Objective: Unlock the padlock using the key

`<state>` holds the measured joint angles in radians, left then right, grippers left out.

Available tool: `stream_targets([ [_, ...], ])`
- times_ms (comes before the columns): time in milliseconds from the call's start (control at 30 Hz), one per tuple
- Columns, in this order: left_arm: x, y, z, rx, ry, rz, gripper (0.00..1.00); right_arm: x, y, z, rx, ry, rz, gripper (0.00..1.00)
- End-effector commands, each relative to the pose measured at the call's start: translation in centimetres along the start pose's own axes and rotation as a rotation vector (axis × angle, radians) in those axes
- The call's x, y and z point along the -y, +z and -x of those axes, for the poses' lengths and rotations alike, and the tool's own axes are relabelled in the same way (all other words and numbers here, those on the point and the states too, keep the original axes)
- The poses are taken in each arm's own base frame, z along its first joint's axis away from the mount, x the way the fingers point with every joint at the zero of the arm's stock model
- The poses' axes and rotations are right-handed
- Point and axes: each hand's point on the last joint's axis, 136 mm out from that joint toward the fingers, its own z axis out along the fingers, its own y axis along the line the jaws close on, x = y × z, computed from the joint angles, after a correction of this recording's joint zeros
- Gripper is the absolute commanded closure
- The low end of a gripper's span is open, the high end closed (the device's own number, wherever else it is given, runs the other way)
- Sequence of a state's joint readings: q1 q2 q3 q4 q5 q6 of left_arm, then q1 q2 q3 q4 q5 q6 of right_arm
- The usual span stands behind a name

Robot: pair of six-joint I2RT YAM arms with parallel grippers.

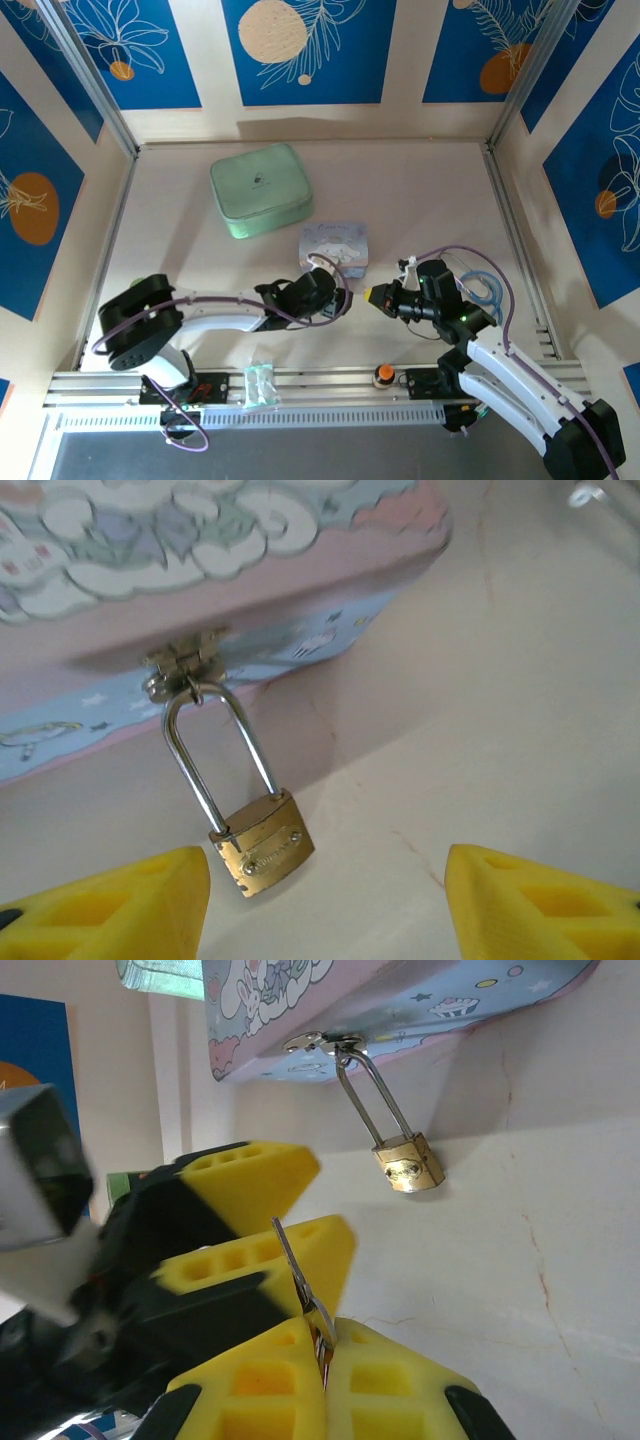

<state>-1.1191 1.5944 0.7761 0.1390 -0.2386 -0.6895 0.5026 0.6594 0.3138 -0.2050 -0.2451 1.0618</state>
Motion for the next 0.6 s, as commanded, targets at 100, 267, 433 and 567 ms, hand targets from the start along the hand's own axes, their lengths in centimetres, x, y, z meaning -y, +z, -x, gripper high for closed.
stream_targets([
  [100,-0.6,1.4,0.8,0.037,-0.038,0.003,0.36,0.5,0.2,-1.2,-0.051,-0.015,0.002,1.0],
  [267,-0.9,2.2,0.7,0.047,-0.077,-0.046,0.37,0.6,0.4,-1.4,-0.054,-0.014,0.007,1.0],
  [433,-1.4,3.1,0.6,0.016,-0.112,-0.04,0.38,1.0,0.4,-1.5,-0.055,-0.011,-0.001,1.0],
  [567,-2.4,3.3,0.1,0.012,-0.103,0.003,0.38,1.1,0.5,-1.5,-0.051,-0.007,-0.004,1.0],
])
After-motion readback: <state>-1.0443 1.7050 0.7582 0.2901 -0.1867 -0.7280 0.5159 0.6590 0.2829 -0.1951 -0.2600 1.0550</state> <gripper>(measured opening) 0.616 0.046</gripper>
